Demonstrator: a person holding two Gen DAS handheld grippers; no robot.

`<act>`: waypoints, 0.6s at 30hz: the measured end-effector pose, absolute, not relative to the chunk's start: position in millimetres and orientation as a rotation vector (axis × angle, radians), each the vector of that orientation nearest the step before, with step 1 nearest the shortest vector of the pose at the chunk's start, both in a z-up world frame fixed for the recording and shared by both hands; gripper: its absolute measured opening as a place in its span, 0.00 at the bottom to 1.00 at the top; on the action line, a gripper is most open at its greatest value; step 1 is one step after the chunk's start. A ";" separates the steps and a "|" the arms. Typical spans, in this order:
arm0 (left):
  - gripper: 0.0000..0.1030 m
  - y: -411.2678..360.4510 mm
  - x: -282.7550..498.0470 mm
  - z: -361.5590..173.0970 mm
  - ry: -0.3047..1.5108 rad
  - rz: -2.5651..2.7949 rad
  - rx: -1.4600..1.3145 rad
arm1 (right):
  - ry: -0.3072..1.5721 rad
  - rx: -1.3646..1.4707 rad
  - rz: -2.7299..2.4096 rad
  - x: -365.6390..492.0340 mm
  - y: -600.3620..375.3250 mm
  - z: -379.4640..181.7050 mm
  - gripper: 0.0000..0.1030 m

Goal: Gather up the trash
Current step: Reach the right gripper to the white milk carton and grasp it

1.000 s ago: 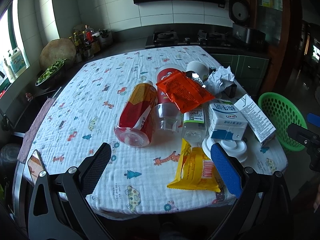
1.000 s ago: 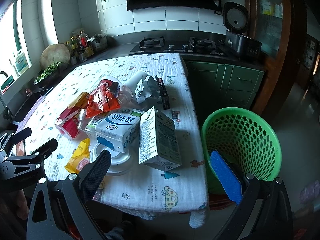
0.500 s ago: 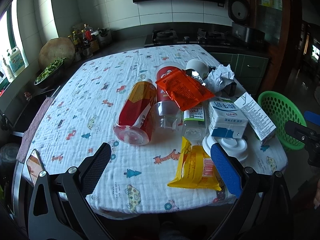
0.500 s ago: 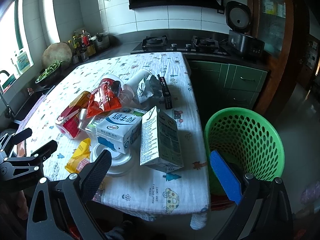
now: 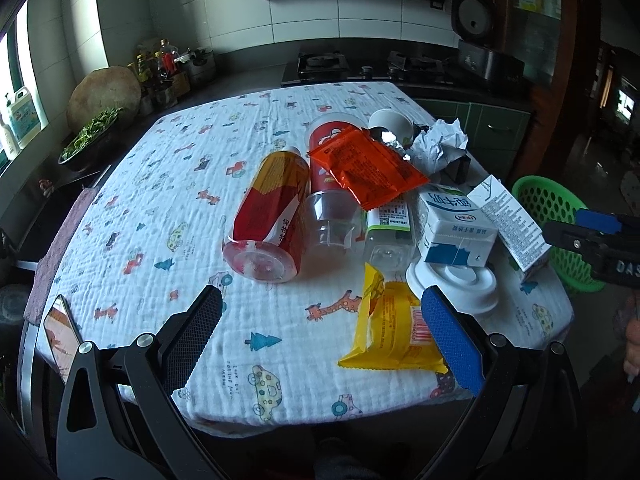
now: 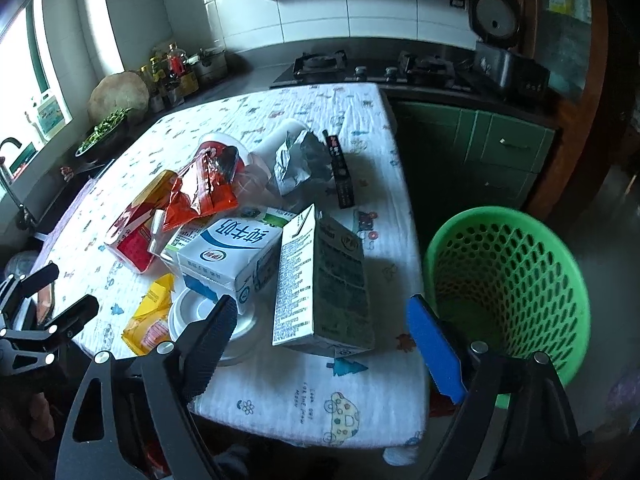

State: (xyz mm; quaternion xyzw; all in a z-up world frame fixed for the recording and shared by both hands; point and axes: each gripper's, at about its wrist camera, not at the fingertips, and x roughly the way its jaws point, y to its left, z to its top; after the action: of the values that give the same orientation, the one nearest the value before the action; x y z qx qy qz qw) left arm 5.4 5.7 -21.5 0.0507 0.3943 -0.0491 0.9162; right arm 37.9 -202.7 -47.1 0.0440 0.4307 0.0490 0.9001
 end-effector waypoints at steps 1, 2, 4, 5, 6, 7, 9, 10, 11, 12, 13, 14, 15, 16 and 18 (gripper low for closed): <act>0.95 5.9 5.3 -21.8 0.813 -0.104 0.105 | 0.900 0.100 0.113 41.1 -203.6 -49.1 0.80; 0.95 5.9 5.3 -22.4 0.814 -0.107 0.105 | 0.911 0.109 0.121 45.1 -205.1 -51.7 0.79; 0.95 6.4 5.4 -23.0 0.820 -0.112 0.105 | 0.923 0.118 0.128 50.1 -207.3 -55.4 0.79; 0.95 6.7 5.5 -23.3 0.821 -0.114 0.106 | 0.934 0.130 0.132 54.4 -209.7 -58.7 0.79; 0.95 6.5 5.6 -23.8 0.822 -0.115 0.108 | 0.941 0.140 0.135 56.9 -212.0 -60.4 0.78; 0.95 6.8 6.0 -24.3 0.823 -0.116 0.109 | 0.952 0.160 0.143 60.8 -214.9 -63.3 0.78; 0.95 6.8 6.0 -24.6 0.824 -0.121 0.109 | 0.967 0.189 0.152 66.3 -219.9 -68.4 0.77; 0.95 7.0 6.1 -24.6 0.823 -0.124 0.109 | 0.980 0.205 0.155 70.4 -222.5 -72.4 0.77; 0.95 7.2 6.2 -24.7 0.824 -0.127 0.109 | 0.991 0.217 0.159 73.7 -224.2 -75.9 0.77; 0.95 7.8 6.2 -25.0 0.824 -0.131 0.107 | 0.998 0.226 0.159 76.9 -224.7 -78.2 0.77; 0.95 8.0 6.4 -25.1 0.825 -0.137 0.105 | 1.006 0.238 0.160 79.7 -226.7 -81.5 0.77; 0.95 8.1 6.4 -25.2 0.825 -0.143 0.103 | 1.016 0.256 0.164 82.4 -229.2 -84.7 0.77; 0.95 7.9 6.4 -25.4 0.825 -0.148 0.103 | 1.029 0.288 0.175 86.3 -232.2 -89.2 0.76; 0.95 7.5 6.3 -25.9 0.826 -0.155 0.105 | 1.038 0.306 0.184 88.5 -234.1 -91.4 0.76; 0.95 6.8 6.0 -27.3 0.828 -0.171 0.108 | 1.050 0.330 0.202 93.0 -236.2 -95.9 0.76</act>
State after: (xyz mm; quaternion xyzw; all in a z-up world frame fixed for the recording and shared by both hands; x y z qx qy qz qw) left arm 6.0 6.8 -27.3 0.0524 0.4015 -0.0828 0.9106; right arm 93.0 -236.2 -95.9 0.1566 0.4979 0.0958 0.8476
